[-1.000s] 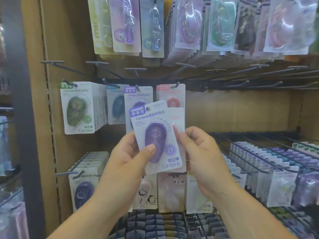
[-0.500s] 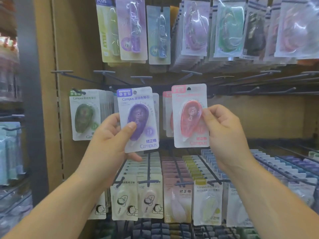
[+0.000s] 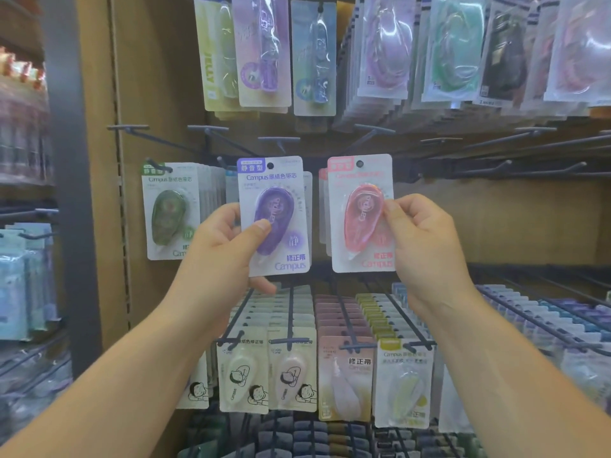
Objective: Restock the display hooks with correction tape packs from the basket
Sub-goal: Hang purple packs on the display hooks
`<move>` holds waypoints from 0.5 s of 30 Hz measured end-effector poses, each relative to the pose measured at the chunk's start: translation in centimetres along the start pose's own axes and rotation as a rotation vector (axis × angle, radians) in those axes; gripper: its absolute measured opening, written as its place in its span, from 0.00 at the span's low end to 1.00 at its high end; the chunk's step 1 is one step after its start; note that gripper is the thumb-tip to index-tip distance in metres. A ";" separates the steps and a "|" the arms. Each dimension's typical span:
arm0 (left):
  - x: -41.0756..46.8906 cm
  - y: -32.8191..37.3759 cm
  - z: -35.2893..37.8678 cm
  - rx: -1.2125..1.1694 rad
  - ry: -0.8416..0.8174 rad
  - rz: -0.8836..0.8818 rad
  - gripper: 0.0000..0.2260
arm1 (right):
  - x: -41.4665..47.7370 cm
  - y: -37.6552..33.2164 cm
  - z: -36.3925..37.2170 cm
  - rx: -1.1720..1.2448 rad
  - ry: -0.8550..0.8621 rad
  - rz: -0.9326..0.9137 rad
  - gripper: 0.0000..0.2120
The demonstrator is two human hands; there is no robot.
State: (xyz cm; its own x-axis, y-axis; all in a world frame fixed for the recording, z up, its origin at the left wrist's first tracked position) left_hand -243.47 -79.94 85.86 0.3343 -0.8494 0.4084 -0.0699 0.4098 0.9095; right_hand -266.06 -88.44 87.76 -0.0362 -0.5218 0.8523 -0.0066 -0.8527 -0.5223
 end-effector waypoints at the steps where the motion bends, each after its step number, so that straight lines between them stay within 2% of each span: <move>1: 0.1 0.1 0.0 0.002 0.003 0.002 0.07 | 0.0 0.2 0.2 -0.002 0.000 0.009 0.11; 11: -0.2 -0.5 0.1 0.034 -0.014 0.030 0.08 | 0.1 1.8 0.7 -0.013 0.006 0.067 0.11; 15: -0.2 -0.4 0.3 0.049 -0.009 0.036 0.07 | 0.8 2.6 0.9 -0.090 -0.005 0.072 0.11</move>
State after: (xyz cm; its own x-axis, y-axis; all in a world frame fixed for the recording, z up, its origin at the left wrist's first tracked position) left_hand -243.79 -80.02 85.46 0.3219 -0.8378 0.4410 -0.1272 0.4233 0.8970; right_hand -265.17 -91.13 87.12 -0.0344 -0.5816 0.8128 -0.0940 -0.8077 -0.5820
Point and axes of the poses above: each hand's wrist, its own x-axis towards the middle knuckle, its own z-axis out of the palm, y = z × x, the point moved 6 cm from there along x, towards the middle knuckle, and after that the axes turned 14 degrees about -z, right-handed, at the moved point
